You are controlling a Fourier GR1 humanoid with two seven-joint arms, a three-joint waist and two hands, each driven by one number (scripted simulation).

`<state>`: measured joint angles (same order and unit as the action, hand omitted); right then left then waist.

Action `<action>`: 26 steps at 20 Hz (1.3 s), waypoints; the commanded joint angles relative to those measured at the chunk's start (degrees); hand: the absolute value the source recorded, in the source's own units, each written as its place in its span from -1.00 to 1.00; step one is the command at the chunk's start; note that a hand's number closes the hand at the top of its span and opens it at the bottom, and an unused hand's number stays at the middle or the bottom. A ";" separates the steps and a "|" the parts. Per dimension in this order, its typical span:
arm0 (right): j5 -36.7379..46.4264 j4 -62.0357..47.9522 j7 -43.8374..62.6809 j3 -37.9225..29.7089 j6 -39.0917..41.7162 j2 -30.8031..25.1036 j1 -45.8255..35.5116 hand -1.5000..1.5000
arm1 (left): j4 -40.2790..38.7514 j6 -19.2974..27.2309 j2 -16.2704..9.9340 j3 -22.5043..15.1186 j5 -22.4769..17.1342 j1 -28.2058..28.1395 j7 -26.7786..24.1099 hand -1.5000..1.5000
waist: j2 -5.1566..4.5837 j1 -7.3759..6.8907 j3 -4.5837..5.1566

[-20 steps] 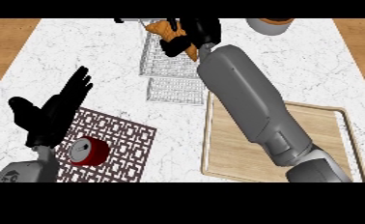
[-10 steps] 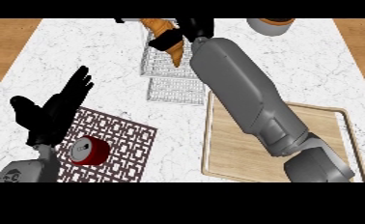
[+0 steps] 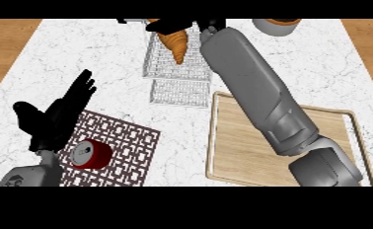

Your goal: Pick the croissant from the tray and place it in the tiered basket

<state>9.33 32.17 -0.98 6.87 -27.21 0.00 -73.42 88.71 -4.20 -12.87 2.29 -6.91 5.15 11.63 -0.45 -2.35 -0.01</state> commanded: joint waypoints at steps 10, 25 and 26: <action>-11.84 3.84 -6.62 -16.28 -0.13 -8.35 4.12 -1.00 | -1.23 1.13 0.67 0.97 1.36 0.15 -0.82 0.00 | 0.17 1.88 0.01; -17.96 0.23 -8.71 -25.62 19.93 -32.18 10.79 -1.00 | 2.31 -0.59 0.24 2.08 0.13 -1.78 1.39 0.00 | 0.22 1.56 -0.01; -18.08 -2.26 -8.94 -26.25 22.90 -35.17 9.02 -1.00 | 1.02 -2.73 -1.71 3.74 -0.88 -2.59 -0.37 0.00 | 0.01 1.08 -0.01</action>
<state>-7.73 33.20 -8.50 -17.49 -10.01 -29.73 -64.54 90.13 -5.10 -13.30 4.77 -7.14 3.98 12.77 -0.29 -0.77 -0.03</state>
